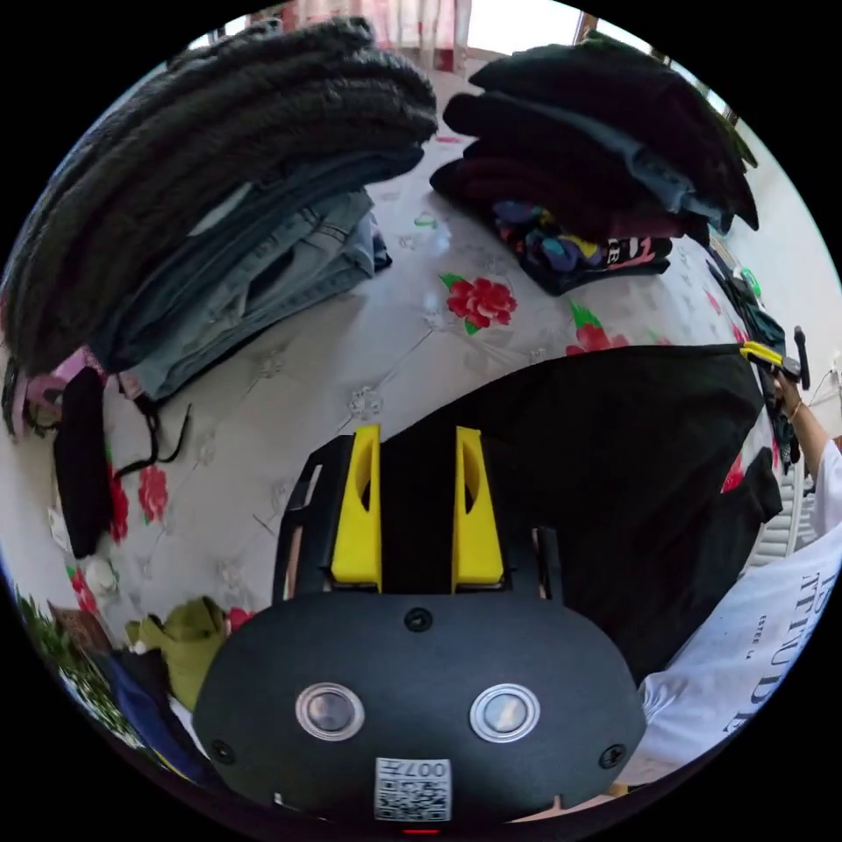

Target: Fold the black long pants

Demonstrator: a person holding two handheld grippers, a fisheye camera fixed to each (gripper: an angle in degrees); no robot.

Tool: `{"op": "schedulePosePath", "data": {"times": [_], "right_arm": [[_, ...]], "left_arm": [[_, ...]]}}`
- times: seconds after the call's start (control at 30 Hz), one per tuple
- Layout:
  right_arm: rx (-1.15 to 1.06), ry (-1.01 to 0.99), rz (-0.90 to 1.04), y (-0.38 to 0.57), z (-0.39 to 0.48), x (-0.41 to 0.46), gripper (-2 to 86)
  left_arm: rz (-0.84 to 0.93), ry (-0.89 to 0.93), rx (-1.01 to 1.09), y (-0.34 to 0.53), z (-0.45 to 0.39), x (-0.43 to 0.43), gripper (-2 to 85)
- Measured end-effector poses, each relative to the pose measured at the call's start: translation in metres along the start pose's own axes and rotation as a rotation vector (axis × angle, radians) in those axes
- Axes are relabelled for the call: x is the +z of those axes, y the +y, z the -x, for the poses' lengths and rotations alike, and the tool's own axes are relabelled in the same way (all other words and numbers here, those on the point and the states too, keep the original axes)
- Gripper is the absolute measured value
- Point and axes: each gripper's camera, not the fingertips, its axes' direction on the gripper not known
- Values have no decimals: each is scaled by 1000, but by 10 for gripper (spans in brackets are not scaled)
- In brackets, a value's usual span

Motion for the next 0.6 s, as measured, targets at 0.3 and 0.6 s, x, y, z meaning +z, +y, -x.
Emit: {"op": "schedulePosePath", "data": {"times": [0.3,0.6], "right_arm": [[-67,-152,190,-20,-1,8,48],[-100,-72,-298,56,12,-174,4]], "left_arm": [[112,4,136,2,-12,20,6],[-180,60,71,100,-10,-107,-9]]}}
